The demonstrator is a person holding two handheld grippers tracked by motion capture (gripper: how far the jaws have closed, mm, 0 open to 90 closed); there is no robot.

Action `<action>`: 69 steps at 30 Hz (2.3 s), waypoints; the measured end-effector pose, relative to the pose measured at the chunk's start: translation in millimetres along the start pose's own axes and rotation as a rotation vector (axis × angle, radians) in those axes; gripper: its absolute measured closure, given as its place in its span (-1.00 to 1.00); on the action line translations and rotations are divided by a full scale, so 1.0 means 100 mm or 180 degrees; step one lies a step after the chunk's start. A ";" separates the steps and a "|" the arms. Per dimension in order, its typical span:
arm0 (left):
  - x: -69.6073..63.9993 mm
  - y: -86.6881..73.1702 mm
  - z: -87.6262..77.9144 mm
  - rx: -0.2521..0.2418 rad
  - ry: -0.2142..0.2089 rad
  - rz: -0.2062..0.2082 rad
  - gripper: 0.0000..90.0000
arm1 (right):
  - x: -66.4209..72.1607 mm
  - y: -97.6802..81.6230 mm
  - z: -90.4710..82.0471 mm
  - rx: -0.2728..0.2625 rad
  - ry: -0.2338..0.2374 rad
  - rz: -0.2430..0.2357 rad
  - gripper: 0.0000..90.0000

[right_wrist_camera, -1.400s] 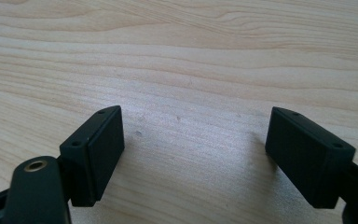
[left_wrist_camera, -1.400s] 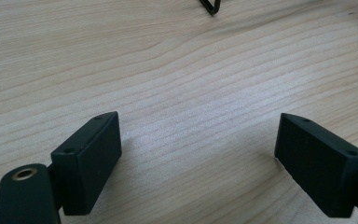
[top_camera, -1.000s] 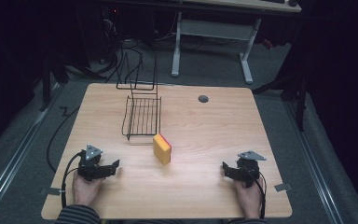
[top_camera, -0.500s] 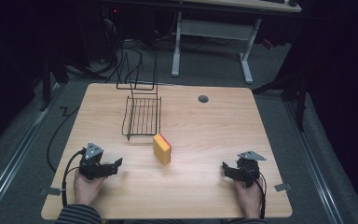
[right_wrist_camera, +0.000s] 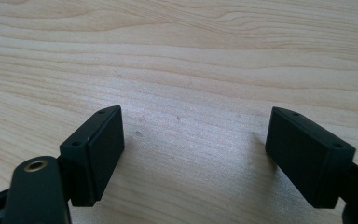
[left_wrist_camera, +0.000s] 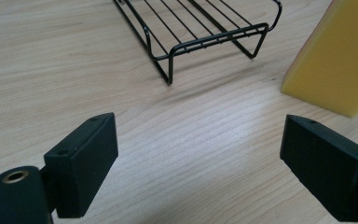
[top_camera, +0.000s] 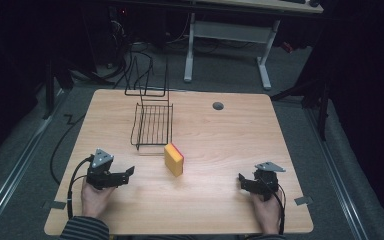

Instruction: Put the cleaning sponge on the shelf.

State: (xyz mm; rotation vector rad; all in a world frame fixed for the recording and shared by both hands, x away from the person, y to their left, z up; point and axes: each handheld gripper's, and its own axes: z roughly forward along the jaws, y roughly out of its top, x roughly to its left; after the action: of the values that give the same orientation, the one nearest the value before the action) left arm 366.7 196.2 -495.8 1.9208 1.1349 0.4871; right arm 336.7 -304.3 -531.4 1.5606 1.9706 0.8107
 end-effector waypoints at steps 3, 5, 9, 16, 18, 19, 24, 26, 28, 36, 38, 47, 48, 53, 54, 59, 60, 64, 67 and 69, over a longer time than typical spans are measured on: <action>-0.03 0.04 -0.01 -0.0041 -0.0035 0.0008 -0.74 | 0.00 0.00 0.00 0.0007 -0.0001 -0.0002 -0.57; -0.04 0.07 -0.02 -0.0052 -0.0045 0.0035 -0.74 | 0.00 0.00 0.00 0.0000 0.0000 0.0000 -0.57; -0.08 0.14 -0.02 -0.0083 -0.0094 0.0082 -0.75 | 0.00 0.00 0.00 0.0002 0.0000 -0.0001 -0.57; -0.16 0.22 -0.01 -0.0089 -0.0178 0.0165 -0.78 | 0.00 0.00 0.00 0.0009 0.0000 -0.0002 -0.57; -0.19 0.25 -0.01 -0.0118 -0.0211 0.0164 -0.80 | 0.00 0.00 0.00 0.0008 0.0000 -0.0002 -0.57; -0.19 0.26 -0.01 -0.0124 -0.0232 0.0156 -0.80 | 0.00 0.00 0.00 0.0008 0.0000 -0.0003 -0.57; -0.25 0.30 0.00 -0.0108 -0.0285 0.0224 -0.82 | 0.00 0.00 0.00 0.0009 0.0000 -0.0002 -0.57; -0.27 0.31 0.00 -0.0110 -0.0307 0.0245 -0.84 | 0.00 0.00 0.00 0.0000 0.0001 -0.0001 -0.57; -0.30 0.33 0.01 -0.0107 -0.0329 0.0261 -0.86 | 0.00 0.00 0.00 0.0001 0.0001 -0.0001 -0.57; -0.40 0.37 0.03 -0.0104 -0.0392 0.0349 -0.89 | 0.00 0.00 0.00 0.0008 0.0001 -0.0002 -0.57; -0.43 0.39 0.04 -0.0080 -0.0437 0.0366 -0.90 | 0.00 0.00 0.00 0.0008 0.0001 -0.0002 -0.57; -0.54 0.45 0.07 -0.0046 -0.0541 0.0454 -0.98 | 0.00 0.00 0.00 0.0008 0.0001 -0.0001 -0.57; -0.54 0.46 0.07 -0.0041 -0.0552 0.0462 -0.99 | 0.00 0.00 0.00 0.0002 0.0002 0.0001 -0.57; -0.60 0.48 0.11 -0.0068 -0.0622 0.0467 -0.99 | 0.00 0.00 0.00 -0.0001 0.0002 0.0000 -0.57; -0.62 0.48 0.12 -0.0069 -0.0632 0.0473 -0.99 | 0.00 0.00 0.00 0.0008 0.0001 -0.0001 -0.57; -0.68 0.50 0.18 -0.0051 -0.0691 0.0504 -1.00 | 0.00 0.00 0.00 0.0006 0.0001 0.0000 -0.57; -0.69 0.51 0.19 -0.0044 -0.0695 0.0517 -1.00 | 0.00 0.00 0.00 0.0008 0.0001 0.0000 -0.57; -0.76 0.55 0.23 -0.0049 -0.0712 0.0591 -1.00 | 0.00 0.00 0.00 0.0002 0.0002 0.0000 -0.57; -0.81 0.57 0.28 -0.0018 -0.0744 0.0638 -1.00 | 0.00 0.00 0.00 0.0001 0.0002 0.0000 -0.57; -0.83 0.59 0.30 -0.0006 -0.0764 0.0655 -1.00 | 0.00 0.00 0.00 0.0006 0.0001 -0.0001 -0.57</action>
State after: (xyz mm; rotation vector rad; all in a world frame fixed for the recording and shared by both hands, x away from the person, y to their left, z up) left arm 375.4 97.3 -459.2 2.0426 0.7880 0.3547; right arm 336.6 -304.3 -531.3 1.5611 1.9723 0.8094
